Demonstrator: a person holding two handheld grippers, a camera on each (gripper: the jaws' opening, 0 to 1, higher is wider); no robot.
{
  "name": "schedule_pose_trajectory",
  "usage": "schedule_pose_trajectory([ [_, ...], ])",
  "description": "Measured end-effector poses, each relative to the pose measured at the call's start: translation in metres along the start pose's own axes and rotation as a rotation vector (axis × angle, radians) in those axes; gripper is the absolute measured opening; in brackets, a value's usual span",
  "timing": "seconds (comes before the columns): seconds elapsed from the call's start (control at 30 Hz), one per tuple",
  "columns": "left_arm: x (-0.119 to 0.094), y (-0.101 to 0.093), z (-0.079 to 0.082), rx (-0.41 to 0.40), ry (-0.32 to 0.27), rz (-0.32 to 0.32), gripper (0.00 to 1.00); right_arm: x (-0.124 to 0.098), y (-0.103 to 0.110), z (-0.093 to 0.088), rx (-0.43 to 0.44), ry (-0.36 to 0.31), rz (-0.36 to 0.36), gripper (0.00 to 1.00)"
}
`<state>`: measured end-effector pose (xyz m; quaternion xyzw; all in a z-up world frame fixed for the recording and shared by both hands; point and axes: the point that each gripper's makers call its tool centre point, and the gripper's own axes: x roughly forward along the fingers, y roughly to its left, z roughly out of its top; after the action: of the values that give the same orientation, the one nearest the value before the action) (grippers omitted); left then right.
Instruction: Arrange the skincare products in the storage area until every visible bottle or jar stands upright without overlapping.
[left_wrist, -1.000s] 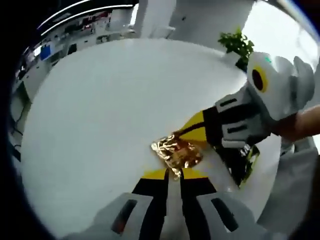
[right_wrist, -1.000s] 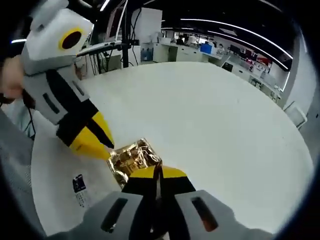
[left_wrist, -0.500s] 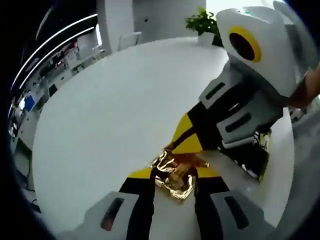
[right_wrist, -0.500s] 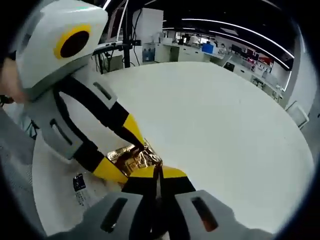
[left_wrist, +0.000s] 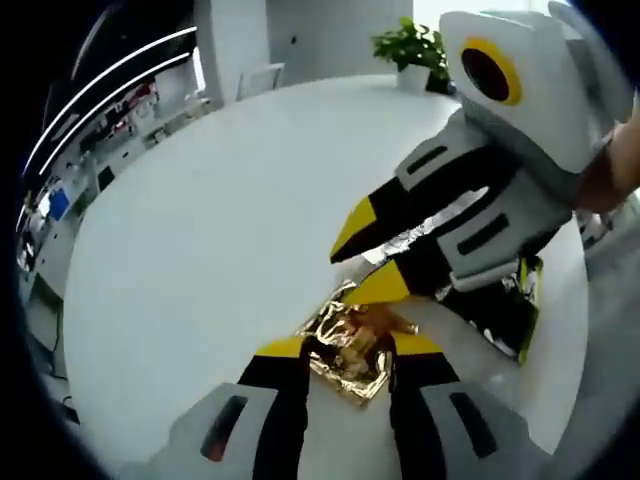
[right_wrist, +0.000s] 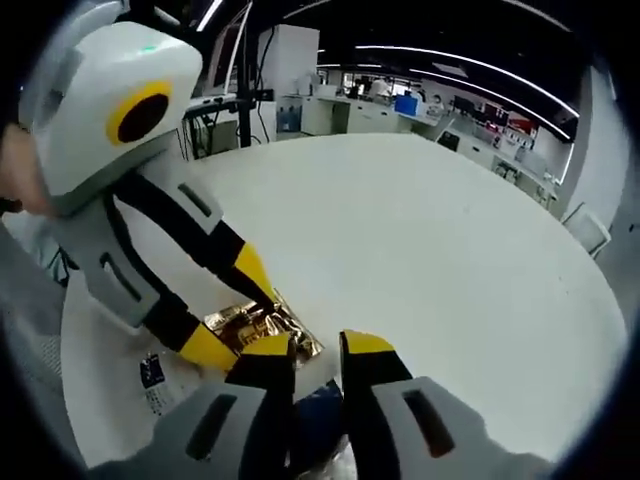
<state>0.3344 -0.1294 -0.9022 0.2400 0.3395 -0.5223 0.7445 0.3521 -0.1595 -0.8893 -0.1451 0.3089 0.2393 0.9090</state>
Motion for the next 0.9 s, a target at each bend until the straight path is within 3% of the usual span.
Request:
schedule_pose_trajectory([
  [0.1, 0.0, 0.0, 0.0, 0.007, 0.002, -0.001, 0.28, -0.001, -0.002, 0.0, 0.001, 0.005, -0.012, 0.22],
  [0.5, 0.0, -0.001, 0.002, 0.008, 0.007, 0.006, 0.28, -0.008, -0.002, -0.003, 0.032, 0.014, -0.002, 0.2],
  [0.9, -0.008, 0.001, 0.0, -0.037, -0.007, 0.009, 0.26, -0.017, -0.001, 0.003, 0.032, 0.008, 0.004, 0.22],
])
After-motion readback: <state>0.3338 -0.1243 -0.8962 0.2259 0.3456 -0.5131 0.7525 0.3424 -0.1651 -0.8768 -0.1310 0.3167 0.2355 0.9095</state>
